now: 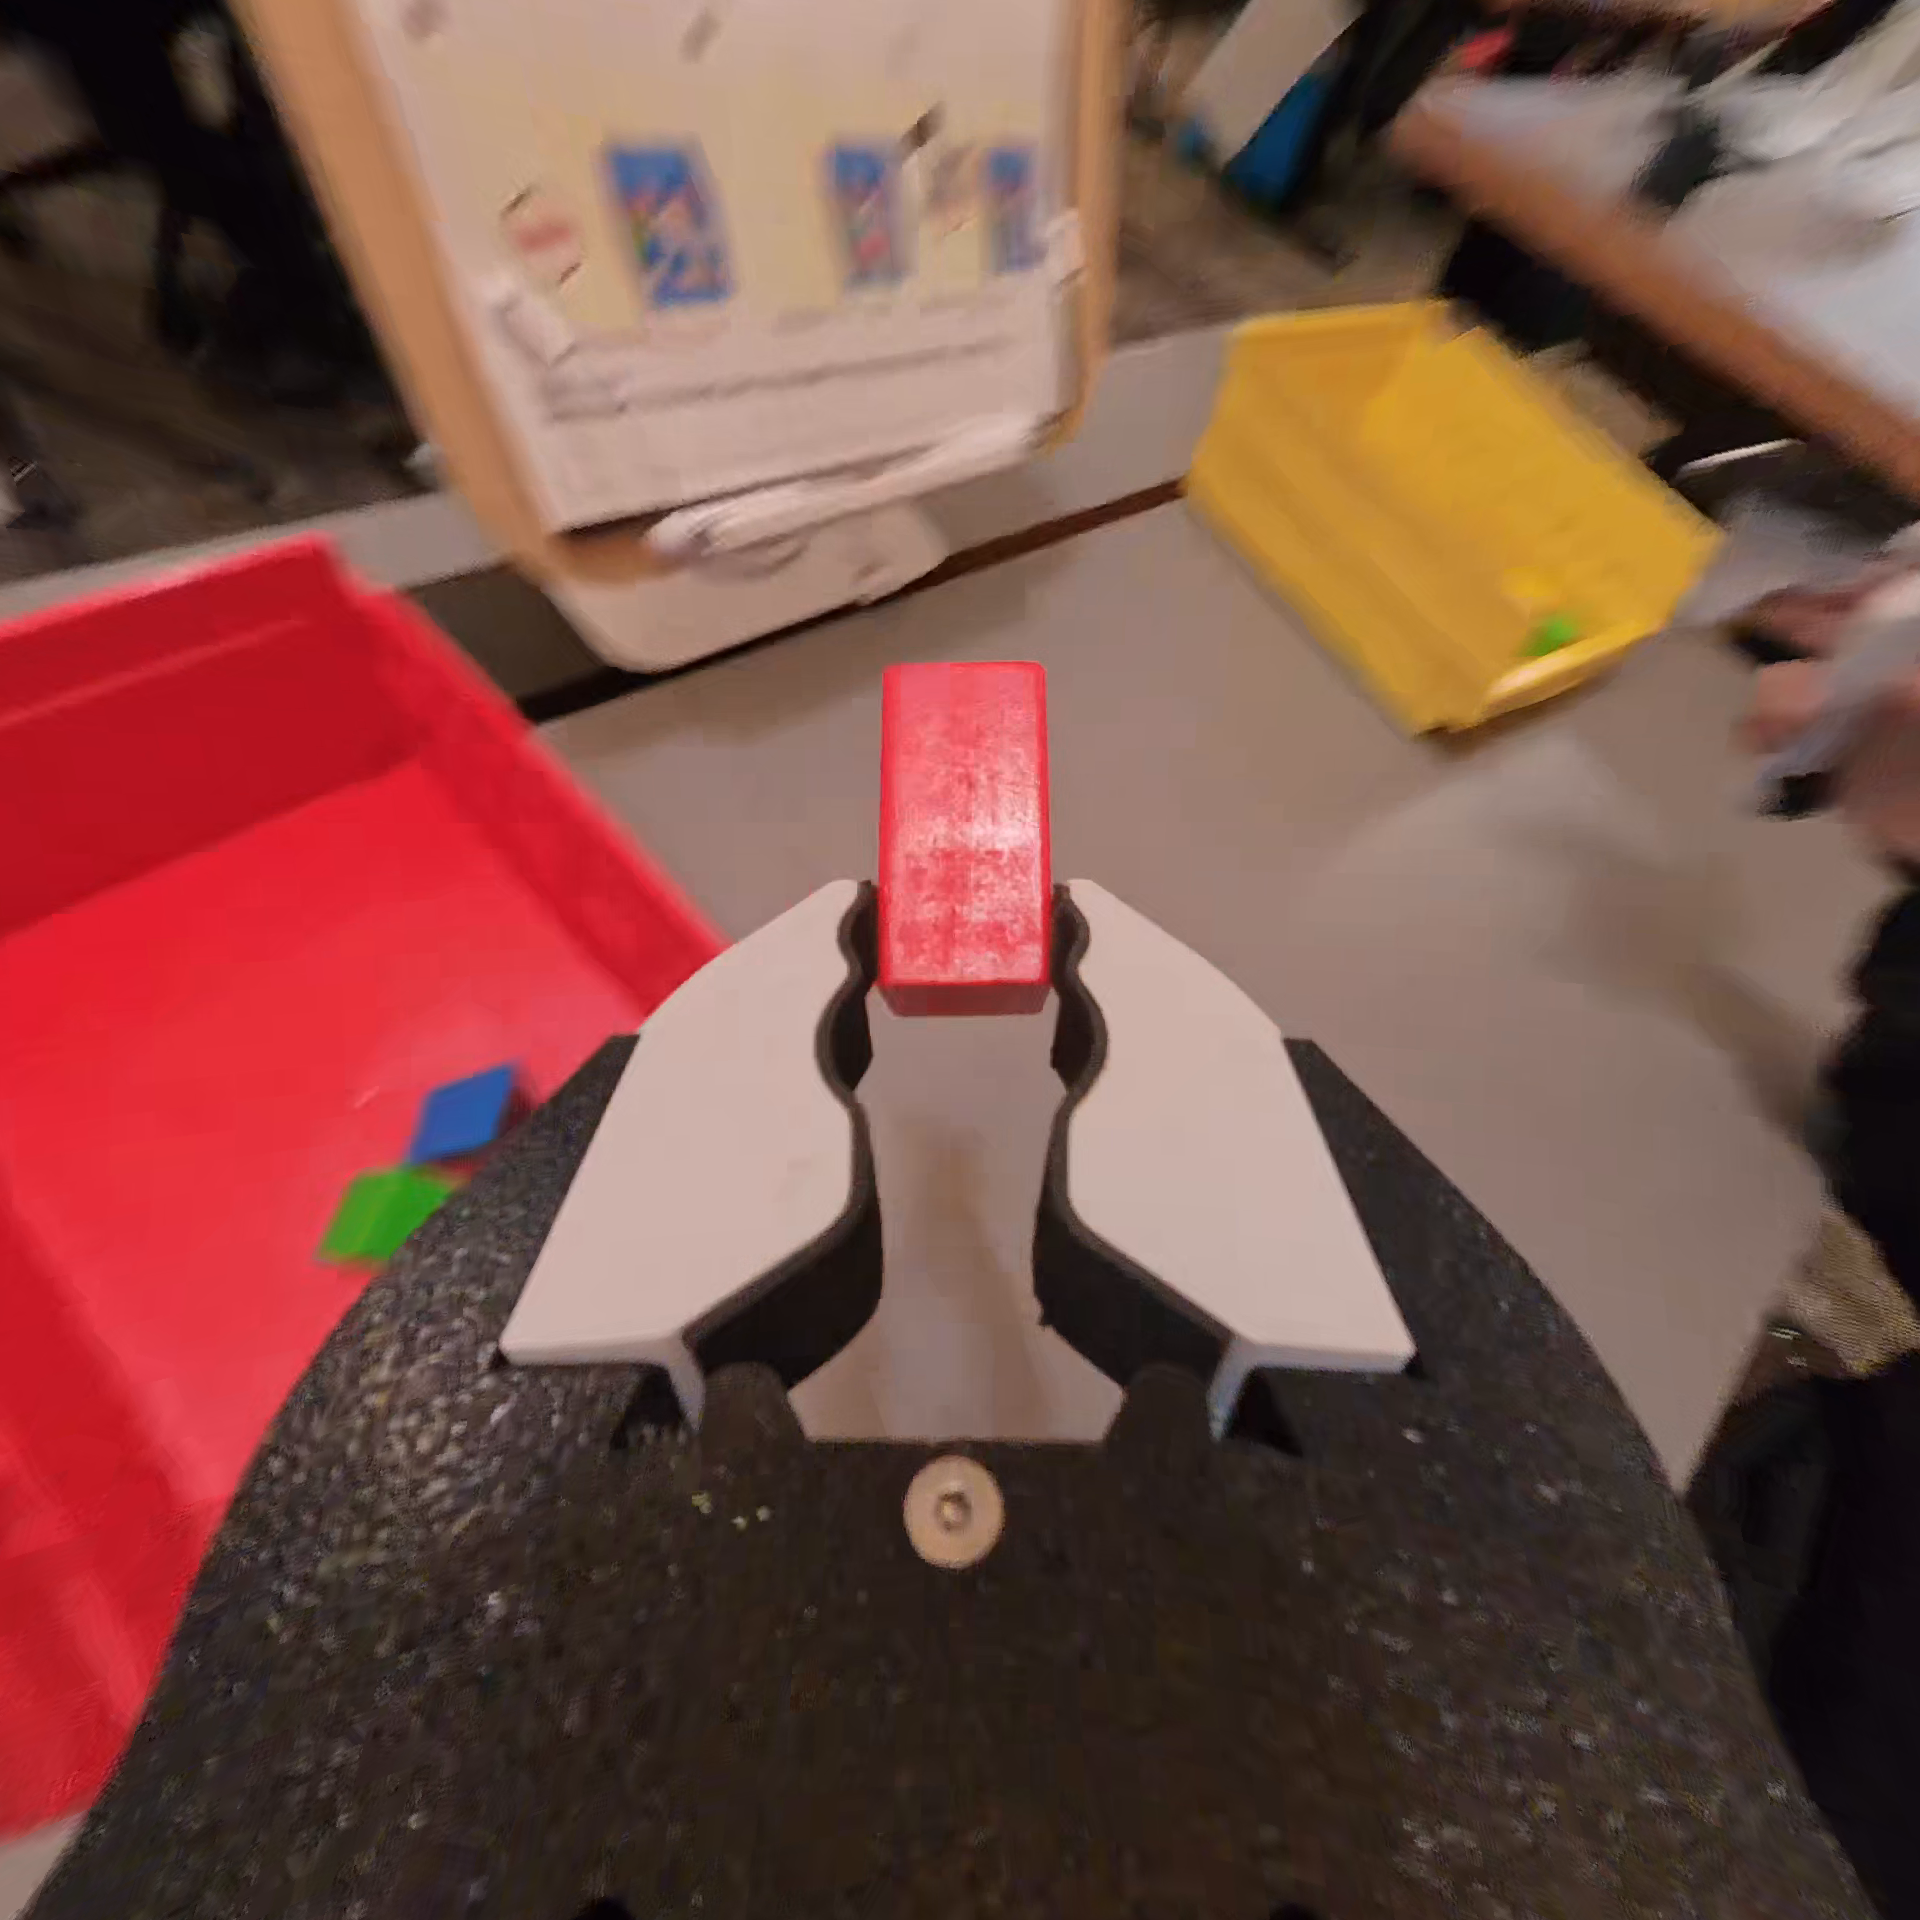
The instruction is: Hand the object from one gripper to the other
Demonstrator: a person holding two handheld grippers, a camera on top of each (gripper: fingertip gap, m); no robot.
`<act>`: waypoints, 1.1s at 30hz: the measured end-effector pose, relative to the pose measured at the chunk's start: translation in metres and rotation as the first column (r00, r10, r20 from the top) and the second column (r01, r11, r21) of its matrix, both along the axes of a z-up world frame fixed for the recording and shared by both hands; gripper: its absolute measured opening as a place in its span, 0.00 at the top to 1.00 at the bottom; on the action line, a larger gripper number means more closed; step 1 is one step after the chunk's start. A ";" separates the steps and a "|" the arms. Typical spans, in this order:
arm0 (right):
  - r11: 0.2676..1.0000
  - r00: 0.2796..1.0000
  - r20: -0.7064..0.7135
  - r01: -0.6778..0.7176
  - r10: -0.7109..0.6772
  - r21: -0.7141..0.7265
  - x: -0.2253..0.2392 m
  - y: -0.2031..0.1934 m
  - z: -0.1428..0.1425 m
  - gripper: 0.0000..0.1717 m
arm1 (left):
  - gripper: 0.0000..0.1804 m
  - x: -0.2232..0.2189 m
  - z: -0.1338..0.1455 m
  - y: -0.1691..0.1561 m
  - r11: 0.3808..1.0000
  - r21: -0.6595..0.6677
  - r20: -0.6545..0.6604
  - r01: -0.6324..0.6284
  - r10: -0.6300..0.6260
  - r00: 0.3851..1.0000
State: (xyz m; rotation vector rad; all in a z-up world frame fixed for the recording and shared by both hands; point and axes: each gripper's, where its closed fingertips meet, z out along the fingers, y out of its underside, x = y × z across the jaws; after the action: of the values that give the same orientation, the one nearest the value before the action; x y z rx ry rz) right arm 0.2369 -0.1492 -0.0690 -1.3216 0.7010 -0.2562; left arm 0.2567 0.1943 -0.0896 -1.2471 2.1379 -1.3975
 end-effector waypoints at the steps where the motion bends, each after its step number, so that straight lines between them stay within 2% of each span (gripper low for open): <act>1: 0.999 0.999 0.012 -0.035 0.034 0.017 -0.005 0.008 0.004 0.55 | 0.83 -0.009 0.011 -0.017 0.997 -0.046 0.043 0.055 -0.053 0.998; 5: 0.980 0.982 0.050 -0.185 0.182 0.074 -0.027 0.045 0.015 0.55 | 0.83 -0.046 0.038 -0.090 0.946 -0.182 0.182 0.269 -0.237 0.954; 8: 0.938 0.947 0.069 -0.321 0.315 0.130 -0.048 0.073 0.023 0.55 | 0.83 -0.073 0.051 -0.142 0.856 -0.275 0.269 0.437 -0.368 0.890; 12: 0.873 0.894 0.122 -0.448 0.431 0.193 -0.072 0.095 0.034 0.56 | 0.83 -0.101 0.051 -0.197 0.750 -0.282 0.354 0.599 -0.499 0.791; 16: 0.830 0.854 0.191 -0.517 0.485 0.207 -0.087 0.100 0.042 0.61 | 0.83 -0.114 0.043 -0.229 0.698 -0.268 0.391 0.663 -0.551 0.738; 18: 0.827 0.846 0.204 -0.528 0.492 0.193 -0.090 0.101 0.042 0.68 | 0.83 -0.116 0.039 -0.238 0.694 -0.270 0.391 0.667 -0.555 0.735; 20: 0.825 0.841 0.216 -0.534 0.496 0.184 -0.091 0.100 0.041 0.79 | 0.83 -0.117 0.038 -0.244 0.684 -0.287 0.400 0.670 -0.550 0.733; 23: 0.836 0.850 0.203 -0.519 0.485 0.176 -0.087 0.096 0.039 0.79 | 0.83 -0.112 0.036 -0.247 0.694 -0.317 0.389 0.647 -0.527 0.756; 27: 0.936 0.926 0.200 -0.341 0.319 0.087 -0.060 0.069 0.034 0.79 | 0.76 -0.097 0.024 -0.241 0.761 -0.301 0.334 0.575 -0.481 0.811; 30: 0.991 0.977 0.193 -0.106 0.088 0.087 -0.027 0.006 0.038 0.79 | 0.77 -0.091 0.019 -0.227 0.795 -0.275 0.330 0.541 -0.450 0.830; 33: 0.984 0.976 0.124 0.177 -0.177 0.010 0.007 -0.072 0.020 0.79 | 0.77 -0.087 0.014 -0.210 0.815 -0.265 0.319 0.515 -0.430 0.845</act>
State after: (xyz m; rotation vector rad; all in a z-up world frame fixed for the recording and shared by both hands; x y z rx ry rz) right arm 0.2438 -0.2213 -0.0486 -1.2343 0.7139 -0.4791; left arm 0.1700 -0.0162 -0.0758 -0.5836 2.1773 -2.0843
